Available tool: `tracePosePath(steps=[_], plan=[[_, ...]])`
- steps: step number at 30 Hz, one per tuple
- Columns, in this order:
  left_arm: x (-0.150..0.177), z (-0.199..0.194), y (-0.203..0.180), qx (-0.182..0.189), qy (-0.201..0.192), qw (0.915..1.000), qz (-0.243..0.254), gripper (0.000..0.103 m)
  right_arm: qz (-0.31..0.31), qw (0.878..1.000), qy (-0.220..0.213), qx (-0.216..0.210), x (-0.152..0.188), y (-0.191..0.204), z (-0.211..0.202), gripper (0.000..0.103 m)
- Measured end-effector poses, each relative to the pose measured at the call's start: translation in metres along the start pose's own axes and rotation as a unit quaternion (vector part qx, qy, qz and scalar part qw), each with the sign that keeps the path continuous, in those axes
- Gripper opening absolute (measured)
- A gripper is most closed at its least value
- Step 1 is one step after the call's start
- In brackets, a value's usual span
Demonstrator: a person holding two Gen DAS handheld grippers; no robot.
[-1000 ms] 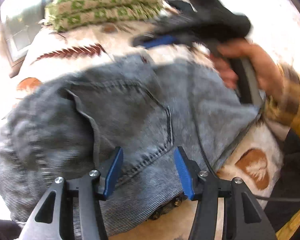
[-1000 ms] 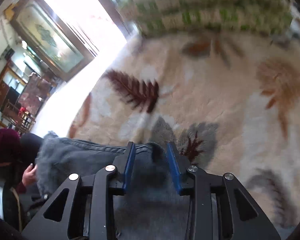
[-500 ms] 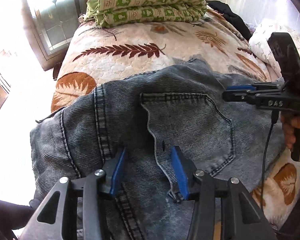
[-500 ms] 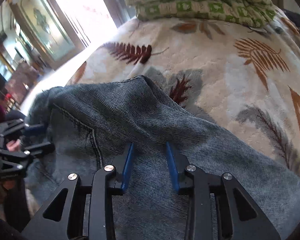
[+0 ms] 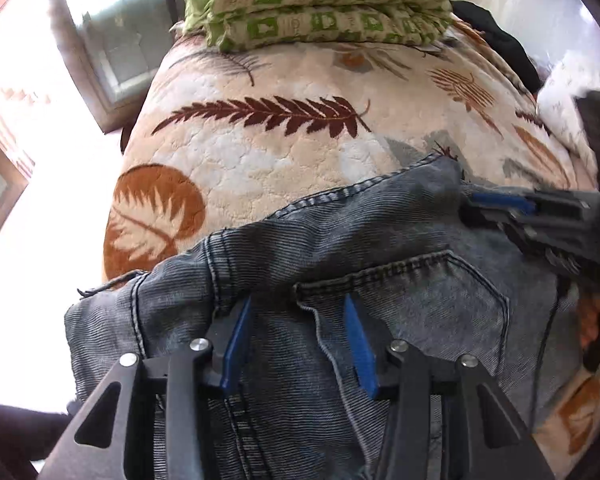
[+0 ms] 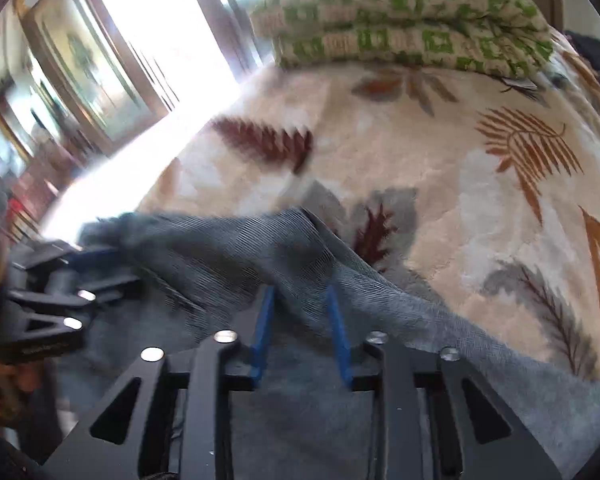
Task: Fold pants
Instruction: 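Smooth and flatten the folded jeans with both tools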
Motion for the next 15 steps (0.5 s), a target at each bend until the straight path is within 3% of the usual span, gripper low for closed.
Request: tracePosePath(steps=[3, 8, 10, 15], plan=[[0.002, -0.003, -0.001, -0.007, -0.003, 1.0, 0.005, 0.049, 0.065, 0.998, -0.011, -0.011, -0.01, -0.023, -0.002, 0.011], [0.002, -0.022, 0.001, 0.004, -0.012, 0.9996, -0.023, 0.049, 0.084, 0.996, -0.039, -0.02, 0.003, -0.035, -0.049, 0.023], [0.004, -0.034, -0.006, 0.001, -0.025, 0.9995, -0.018, 0.049, 0.094, 0.995, -0.035, -0.015, 0.025, -0.04, -0.07, 0.031], [0.041, -0.06, -0.035, 0.028, -0.031, 0.9991, 0.011, 0.053, 0.143, 0.989, 0.01, -0.03, 0.104, -0.03, -0.105, 0.031]])
Point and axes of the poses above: each gripper's, at about its wrist camera, not at the fingertips, and z roughly the way its jaws point, y to its left, x to its underside, the point moved 8 cm from there along z, roughly the way its jaws point
